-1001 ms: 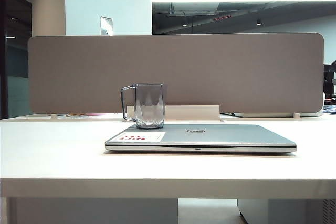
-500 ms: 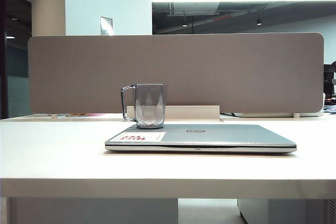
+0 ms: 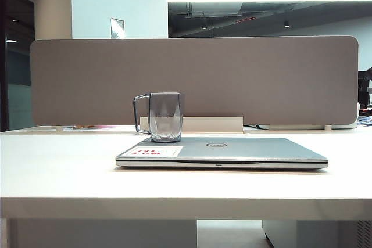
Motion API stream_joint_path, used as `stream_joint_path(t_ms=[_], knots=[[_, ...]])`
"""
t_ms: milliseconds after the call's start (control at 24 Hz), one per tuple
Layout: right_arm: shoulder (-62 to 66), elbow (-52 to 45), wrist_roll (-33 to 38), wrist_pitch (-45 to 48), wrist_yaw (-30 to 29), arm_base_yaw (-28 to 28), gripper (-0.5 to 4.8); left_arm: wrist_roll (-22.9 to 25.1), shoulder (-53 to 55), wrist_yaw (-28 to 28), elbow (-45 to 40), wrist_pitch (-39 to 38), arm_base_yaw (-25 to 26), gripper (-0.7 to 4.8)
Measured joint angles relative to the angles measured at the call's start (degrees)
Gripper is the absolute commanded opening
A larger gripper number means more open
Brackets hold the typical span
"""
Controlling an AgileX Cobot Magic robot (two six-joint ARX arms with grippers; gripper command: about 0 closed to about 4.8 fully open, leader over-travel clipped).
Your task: Pick up the water cup and place it on the right side of the laptop.
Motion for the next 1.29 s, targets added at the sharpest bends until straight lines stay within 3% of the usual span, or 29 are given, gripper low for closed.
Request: stream_joint_path(t_ms=[250,667,917,1293], knots=[[0.0,0.0,0.0,0.0,-0.2,0.0,-0.08,0.0,4.0,3.0,5.7,-0.1,0.0,-0.06],[0.0,0.0,0.0,0.0,-0.4,0.0,-0.08,0.0,27.6,5.3,22.4,1.1,0.0,-0.05],[0.0,0.0,0.0,0.0,-0.3,0.0,-0.08,-0.2,41.6,7.5,26.9,9.0,-0.1,-0.05],[0.0,0.0,0.0,0.0,-0.3,0.0,-0.08,0.0,64.0,5.9,32.4,20.8,-8.2,-0.05]])
